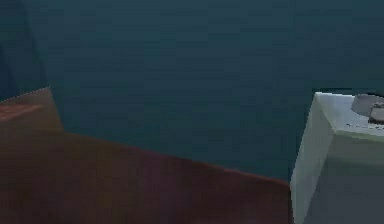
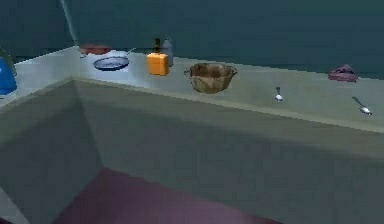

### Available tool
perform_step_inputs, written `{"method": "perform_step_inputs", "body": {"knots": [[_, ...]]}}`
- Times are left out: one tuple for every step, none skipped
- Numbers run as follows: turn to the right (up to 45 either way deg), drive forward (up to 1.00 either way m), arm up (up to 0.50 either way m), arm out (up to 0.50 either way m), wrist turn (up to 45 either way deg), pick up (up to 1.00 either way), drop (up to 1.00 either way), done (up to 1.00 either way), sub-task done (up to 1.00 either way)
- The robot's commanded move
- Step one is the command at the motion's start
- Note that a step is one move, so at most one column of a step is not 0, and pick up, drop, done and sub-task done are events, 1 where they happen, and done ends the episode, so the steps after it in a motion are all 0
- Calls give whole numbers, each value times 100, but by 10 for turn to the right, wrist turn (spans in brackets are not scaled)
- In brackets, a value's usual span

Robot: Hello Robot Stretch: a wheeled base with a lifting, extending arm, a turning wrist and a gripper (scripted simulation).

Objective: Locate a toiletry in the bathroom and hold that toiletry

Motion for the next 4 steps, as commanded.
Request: {"method": "perform_step_inputs", "body": {"knots": [[0,35,0,0,0,0,0,0,0],[-450,0,0,0,0,0,0,0,0],[-90,0,0,0,0,0,0,0,0],[0,100,0,0,0,0,0,0,0]]}}
